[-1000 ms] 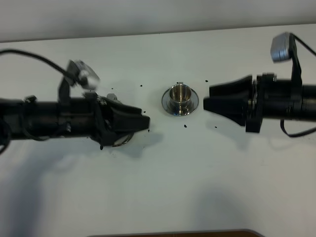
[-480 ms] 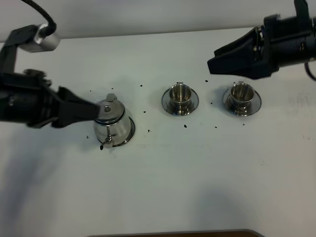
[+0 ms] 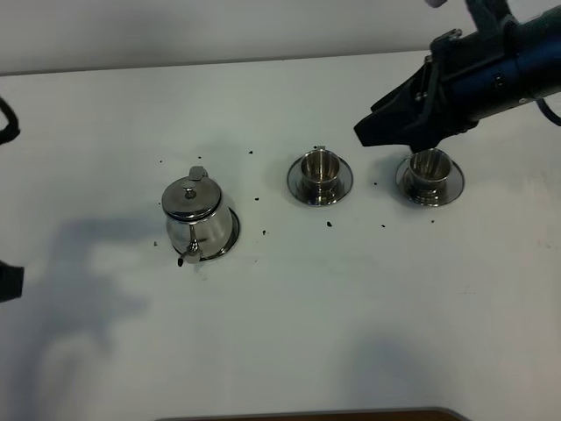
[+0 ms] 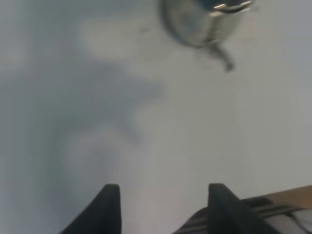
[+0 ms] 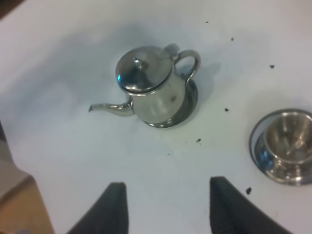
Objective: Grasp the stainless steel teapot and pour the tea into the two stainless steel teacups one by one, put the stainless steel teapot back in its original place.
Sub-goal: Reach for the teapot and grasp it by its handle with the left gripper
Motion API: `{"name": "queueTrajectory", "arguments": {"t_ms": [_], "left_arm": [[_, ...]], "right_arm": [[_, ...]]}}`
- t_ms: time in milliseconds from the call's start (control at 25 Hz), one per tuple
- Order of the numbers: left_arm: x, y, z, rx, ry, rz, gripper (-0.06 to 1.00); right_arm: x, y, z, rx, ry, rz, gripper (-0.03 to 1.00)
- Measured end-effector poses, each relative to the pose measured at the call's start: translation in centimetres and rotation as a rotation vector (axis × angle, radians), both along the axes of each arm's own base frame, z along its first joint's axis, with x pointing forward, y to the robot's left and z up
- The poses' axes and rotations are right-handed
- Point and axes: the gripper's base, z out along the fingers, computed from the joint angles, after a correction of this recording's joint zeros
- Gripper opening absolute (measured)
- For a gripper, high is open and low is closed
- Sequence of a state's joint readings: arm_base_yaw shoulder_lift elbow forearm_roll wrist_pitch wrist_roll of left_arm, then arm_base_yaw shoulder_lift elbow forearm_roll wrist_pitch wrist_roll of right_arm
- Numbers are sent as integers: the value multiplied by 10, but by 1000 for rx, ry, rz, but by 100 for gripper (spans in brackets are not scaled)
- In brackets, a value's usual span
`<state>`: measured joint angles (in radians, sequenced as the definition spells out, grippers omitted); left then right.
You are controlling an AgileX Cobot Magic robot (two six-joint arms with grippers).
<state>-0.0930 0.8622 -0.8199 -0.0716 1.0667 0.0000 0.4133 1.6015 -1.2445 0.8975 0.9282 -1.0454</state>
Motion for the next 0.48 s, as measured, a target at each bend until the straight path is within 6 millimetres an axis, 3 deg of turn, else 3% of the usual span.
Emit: {"name": "queueTrajectory", "arguments": {"t_ms": [200,480], "left_arm": [[-25,4,-10,5,-120,20,47],[-22,4,-24,-37,-360,40,47]], "right_arm": [[-7,13,-2,-33,-11,3,39],[-15,-12,16,-200,-48,-172,39]]}}
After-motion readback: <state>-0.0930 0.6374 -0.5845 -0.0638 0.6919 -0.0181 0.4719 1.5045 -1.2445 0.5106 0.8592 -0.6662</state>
